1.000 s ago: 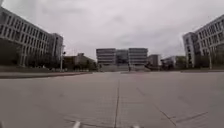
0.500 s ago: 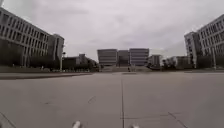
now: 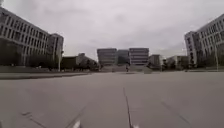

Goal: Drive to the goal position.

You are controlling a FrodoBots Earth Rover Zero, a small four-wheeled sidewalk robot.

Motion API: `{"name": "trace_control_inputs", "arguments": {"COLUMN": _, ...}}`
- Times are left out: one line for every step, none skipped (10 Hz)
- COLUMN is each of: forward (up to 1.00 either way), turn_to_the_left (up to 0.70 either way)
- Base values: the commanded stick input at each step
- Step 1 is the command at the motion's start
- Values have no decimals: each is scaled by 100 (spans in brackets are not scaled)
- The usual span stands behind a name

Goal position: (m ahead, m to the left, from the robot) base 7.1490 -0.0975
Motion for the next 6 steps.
{"name": "trace_control_inputs", "arguments": {"forward": 100, "turn_to_the_left": 0}}
{"name": "trace_control_inputs", "arguments": {"forward": 100, "turn_to_the_left": 0}}
{"name": "trace_control_inputs", "arguments": {"forward": 100, "turn_to_the_left": 0}}
{"name": "trace_control_inputs", "arguments": {"forward": 100, "turn_to_the_left": 0}}
{"name": "trace_control_inputs", "arguments": {"forward": 100, "turn_to_the_left": 0}}
{"name": "trace_control_inputs", "arguments": {"forward": 100, "turn_to_the_left": 0}}
